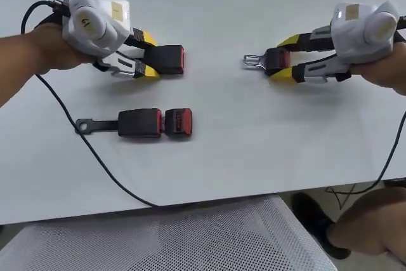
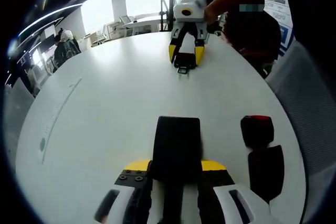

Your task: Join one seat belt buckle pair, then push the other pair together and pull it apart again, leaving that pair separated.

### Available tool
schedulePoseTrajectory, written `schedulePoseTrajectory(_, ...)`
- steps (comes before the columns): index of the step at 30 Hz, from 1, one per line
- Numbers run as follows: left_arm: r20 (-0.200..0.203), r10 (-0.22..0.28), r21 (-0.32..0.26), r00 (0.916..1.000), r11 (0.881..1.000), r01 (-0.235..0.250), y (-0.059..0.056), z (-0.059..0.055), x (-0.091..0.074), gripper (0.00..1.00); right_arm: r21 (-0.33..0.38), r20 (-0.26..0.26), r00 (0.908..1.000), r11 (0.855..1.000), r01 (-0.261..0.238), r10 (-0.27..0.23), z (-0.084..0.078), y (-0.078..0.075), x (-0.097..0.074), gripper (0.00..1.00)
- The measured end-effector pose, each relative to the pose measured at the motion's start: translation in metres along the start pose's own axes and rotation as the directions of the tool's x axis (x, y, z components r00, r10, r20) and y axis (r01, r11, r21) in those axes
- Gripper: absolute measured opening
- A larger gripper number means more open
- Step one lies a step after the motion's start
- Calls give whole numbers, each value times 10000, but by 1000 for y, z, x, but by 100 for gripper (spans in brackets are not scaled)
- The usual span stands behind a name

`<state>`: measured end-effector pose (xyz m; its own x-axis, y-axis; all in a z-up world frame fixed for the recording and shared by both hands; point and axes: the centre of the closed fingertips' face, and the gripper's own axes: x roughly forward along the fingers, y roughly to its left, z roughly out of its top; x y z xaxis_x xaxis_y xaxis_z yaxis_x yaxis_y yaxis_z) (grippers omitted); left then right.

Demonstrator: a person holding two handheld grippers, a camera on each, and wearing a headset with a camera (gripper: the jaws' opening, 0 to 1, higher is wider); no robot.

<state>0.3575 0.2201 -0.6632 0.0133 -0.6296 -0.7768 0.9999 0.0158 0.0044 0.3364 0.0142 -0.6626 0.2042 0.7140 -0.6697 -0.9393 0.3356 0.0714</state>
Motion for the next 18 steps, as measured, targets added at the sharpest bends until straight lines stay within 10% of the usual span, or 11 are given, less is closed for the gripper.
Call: schedulePoseTrajectory(18, 124, 75, -75, 9999, 9999, -74, -1, 6, 5, 34, -98, 547, 9980, 9995, -314, 319, 4, 7, 2, 35)
